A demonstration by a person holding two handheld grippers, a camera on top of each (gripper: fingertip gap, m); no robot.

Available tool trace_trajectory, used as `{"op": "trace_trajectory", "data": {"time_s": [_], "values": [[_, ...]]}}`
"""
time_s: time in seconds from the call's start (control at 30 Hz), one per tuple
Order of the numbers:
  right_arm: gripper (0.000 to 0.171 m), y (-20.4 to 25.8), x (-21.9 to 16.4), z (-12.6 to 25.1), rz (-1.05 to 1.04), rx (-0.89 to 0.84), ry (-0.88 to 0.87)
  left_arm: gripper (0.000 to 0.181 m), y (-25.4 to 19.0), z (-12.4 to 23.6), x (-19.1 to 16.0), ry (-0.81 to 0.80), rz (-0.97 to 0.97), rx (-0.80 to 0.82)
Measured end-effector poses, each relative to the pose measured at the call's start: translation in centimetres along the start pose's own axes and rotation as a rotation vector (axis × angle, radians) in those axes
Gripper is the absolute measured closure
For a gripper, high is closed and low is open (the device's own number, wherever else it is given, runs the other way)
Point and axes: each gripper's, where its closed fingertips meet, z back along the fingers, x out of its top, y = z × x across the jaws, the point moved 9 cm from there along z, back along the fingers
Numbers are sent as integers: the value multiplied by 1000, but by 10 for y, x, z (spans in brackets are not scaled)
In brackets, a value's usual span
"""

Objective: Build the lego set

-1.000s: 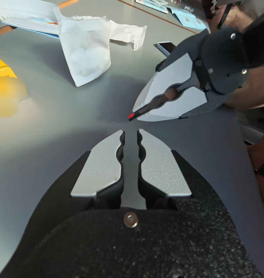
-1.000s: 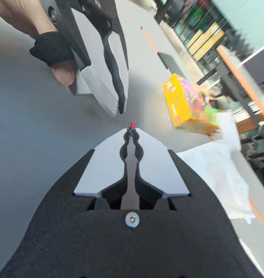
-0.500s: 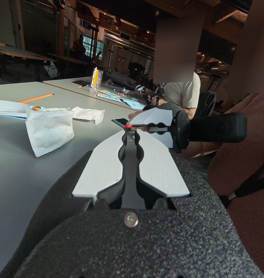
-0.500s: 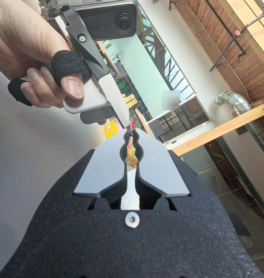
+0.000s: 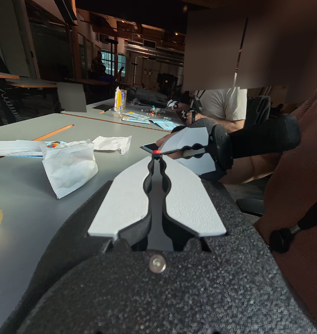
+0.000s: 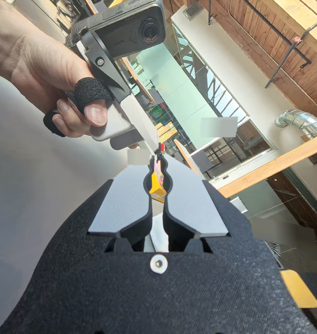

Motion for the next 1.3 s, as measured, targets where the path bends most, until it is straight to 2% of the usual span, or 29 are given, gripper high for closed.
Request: {"op": "trace_trajectory", "data": {"time_s": [0.2,0.23,0.3,0.43,0.53,0.63,0.7,0.8,0.93,1.07,1.2,1.3], "values": [[164,-24,-8,8,-486,259,-101,176,-4,1,5,111,-137,-31],[161,-31,-9,8,-569,298,-132,181,-6,-1,6,139,-168,-46],[160,-41,-10,6,-628,377,-151,181,-10,-4,9,193,-227,-65],[156,-41,-21,1,-571,453,-45,181,-6,-9,9,273,-269,-6],[157,-38,-63,3,-694,482,169,181,11,-2,-10,440,-255,123],[157,-35,-95,16,-635,474,409,175,18,3,-28,572,-264,203],[157,-42,-110,21,-618,476,467,172,25,2,-36,639,-254,252],[157,-51,-133,13,-693,490,575,171,38,-6,-40,664,-246,278],[160,-49,-165,2,-614,495,766,171,48,-24,-41,675,-239,252],[164,-51,-165,-2,-588,544,662,171,52,-34,-44,693,-286,253],[164,-49,-174,-5,-360,612,692,171,54,-41,-51,697,-270,225],[171,-46,-183,-14,-350,659,693,171,58,-42,-53,707,-268,229]]}}
